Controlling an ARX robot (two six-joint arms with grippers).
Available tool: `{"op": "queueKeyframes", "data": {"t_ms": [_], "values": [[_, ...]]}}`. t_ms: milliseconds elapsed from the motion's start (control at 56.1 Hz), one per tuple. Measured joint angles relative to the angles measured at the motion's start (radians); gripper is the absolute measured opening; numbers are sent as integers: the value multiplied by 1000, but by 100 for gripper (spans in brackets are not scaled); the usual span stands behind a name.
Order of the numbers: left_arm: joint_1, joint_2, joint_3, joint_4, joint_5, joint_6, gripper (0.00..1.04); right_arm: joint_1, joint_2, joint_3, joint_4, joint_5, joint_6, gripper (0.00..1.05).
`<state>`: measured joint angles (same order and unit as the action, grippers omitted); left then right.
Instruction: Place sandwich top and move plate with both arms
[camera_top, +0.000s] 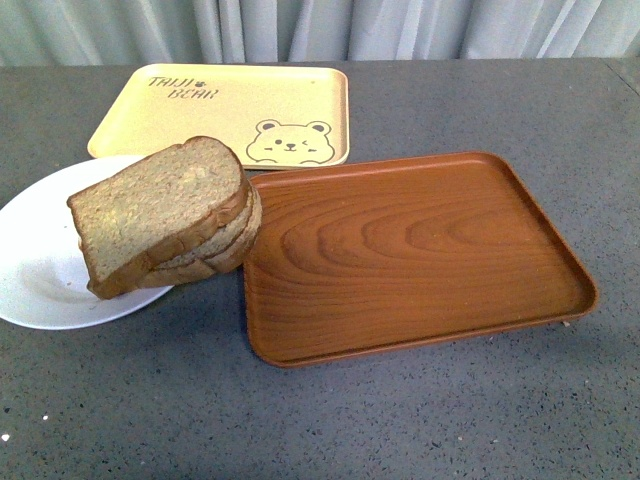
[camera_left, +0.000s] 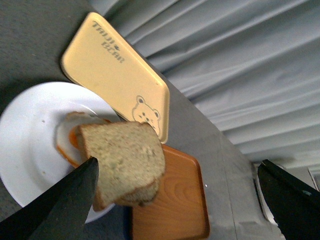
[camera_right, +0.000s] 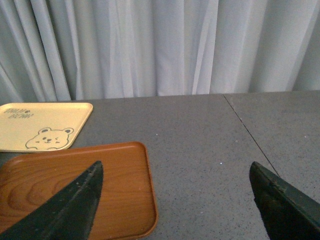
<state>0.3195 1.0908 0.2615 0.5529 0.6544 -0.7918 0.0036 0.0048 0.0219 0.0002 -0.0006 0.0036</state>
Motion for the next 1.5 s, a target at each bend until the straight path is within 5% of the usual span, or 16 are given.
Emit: {"op": "queueKeyframes", "data": {"t_ms": [71, 410, 1213, 1498], "values": [[12, 163, 25, 91, -29, 0, 96, 0, 0, 0, 0, 0, 0, 97], [43, 698, 139, 317, -123, 1, 96, 0, 0, 0, 0, 0, 0, 96], [-92, 969, 245, 411, -222, -99, 96, 0, 0, 0, 0, 0, 0, 96], [-138, 1011, 251, 430, -234, -145, 54, 0, 0, 0, 0, 0, 0, 96]]}}
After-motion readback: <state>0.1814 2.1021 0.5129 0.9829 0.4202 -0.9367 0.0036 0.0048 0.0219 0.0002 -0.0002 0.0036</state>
